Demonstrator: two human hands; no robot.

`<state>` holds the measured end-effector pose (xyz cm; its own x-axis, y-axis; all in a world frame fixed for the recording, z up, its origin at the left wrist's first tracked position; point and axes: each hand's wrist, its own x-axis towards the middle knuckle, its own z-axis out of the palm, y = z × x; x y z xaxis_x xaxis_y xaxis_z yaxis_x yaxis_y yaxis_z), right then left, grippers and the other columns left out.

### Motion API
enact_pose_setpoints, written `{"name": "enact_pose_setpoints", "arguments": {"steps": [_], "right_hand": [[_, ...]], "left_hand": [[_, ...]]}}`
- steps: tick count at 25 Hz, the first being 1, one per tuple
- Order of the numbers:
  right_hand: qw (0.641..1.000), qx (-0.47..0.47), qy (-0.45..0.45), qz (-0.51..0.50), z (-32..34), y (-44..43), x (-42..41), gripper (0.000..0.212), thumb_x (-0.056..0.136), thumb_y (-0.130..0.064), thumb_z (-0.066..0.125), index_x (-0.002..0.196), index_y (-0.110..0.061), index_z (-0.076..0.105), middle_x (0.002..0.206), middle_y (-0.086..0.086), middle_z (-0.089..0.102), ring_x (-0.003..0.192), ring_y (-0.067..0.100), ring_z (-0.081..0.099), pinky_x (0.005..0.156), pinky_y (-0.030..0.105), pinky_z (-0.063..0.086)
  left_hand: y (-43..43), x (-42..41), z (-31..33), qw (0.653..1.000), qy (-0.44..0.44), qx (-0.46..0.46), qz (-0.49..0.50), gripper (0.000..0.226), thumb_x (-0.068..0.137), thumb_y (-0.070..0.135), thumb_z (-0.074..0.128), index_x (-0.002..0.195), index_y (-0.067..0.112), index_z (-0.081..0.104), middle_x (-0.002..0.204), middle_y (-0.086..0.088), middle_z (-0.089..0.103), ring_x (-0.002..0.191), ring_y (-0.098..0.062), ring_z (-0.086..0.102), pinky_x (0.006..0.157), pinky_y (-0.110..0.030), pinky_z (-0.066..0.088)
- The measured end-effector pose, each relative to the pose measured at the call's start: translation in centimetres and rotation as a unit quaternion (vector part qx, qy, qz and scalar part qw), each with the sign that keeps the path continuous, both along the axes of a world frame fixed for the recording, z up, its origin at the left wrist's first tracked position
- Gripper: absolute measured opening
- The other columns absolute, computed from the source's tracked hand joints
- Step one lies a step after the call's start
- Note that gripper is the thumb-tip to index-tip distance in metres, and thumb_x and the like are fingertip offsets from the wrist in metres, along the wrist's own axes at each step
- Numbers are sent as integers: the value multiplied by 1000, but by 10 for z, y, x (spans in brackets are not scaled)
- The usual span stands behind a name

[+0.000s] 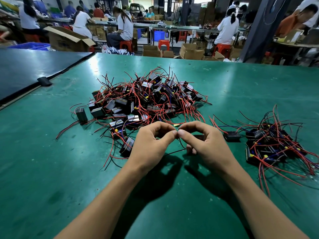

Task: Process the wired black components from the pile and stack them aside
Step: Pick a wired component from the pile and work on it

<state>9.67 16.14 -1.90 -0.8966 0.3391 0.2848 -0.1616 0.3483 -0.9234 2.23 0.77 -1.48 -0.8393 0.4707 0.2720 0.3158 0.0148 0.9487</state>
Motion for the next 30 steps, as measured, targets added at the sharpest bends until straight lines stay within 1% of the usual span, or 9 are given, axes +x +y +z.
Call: {"name": "enact_pose_setpoints", "arguments": {"steps": [3,5,7,11,18,19,23,27,30], "right_hand": [[999,40,11,-7,2,-2,1,6,88,-27,76,86,-21,74,62,-16,67,46,7,57,50,14,43],[997,68,4,-20,3,-1,1,10,88,-27,76,80,-20,73,54,-14,62,45,6,52,51,17,41],[996,82,-5,-27,4,-1,3,13,88,-27,75,77,-21,72,51,-7,57,47,10,48,51,25,39],[994,109,-5,-30,6,-4,4,12,88,-27,74,78,-21,72,52,-6,55,50,12,45,52,30,39],[992,124,-5,-25,9,-5,4,13,90,-25,73,77,-24,72,55,-18,60,50,5,46,51,20,39],[992,127,-3,-25,10,-4,4,13,90,-24,73,76,-23,72,55,-19,60,50,4,45,51,19,39],[992,117,-18,-35,8,-7,2,17,90,-21,72,73,-18,71,55,-16,58,52,1,46,54,16,37],[992,81,-72,-69,6,-11,-2,22,88,-22,71,68,-14,71,53,-10,55,51,3,43,54,19,35],[988,65,-101,-94,6,-9,-4,23,83,-25,72,63,-13,69,46,-11,51,45,1,40,48,16,31]], "left_hand": [[-1,3,-1,996,76,-45,0,4,89,15,70,85,13,71,65,9,63,53,3,49,54,-9,37],[-2,2,-2,991,117,-69,-1,3,88,13,70,85,12,71,68,6,65,56,2,51,56,-8,37],[-4,1,-2,986,143,-90,-9,1,88,11,70,88,11,71,72,4,68,61,2,54,59,-8,39],[-6,-1,-3,986,137,-95,-20,2,88,11,69,90,11,70,78,6,70,65,6,57,61,-5,38],[-5,-3,-3,994,68,-72,-51,6,87,8,72,92,6,70,80,-1,73,57,9,56,57,-5,39],[-4,-3,-4,995,58,-71,-51,6,86,8,72,92,7,70,80,-2,74,58,8,58,58,-7,41],[-3,-4,-6,996,37,-72,-26,5,83,10,75,87,9,73,78,-2,75,74,-11,71,72,-30,57],[-4,-1,-6,991,90,-99,-9,5,82,10,77,85,11,74,76,3,74,72,-4,70,72,-27,57],[-4,0,-6,986,123,-115,-7,5,82,12,77,86,13,75,78,7,74,74,-1,68,75,-27,56]]}}
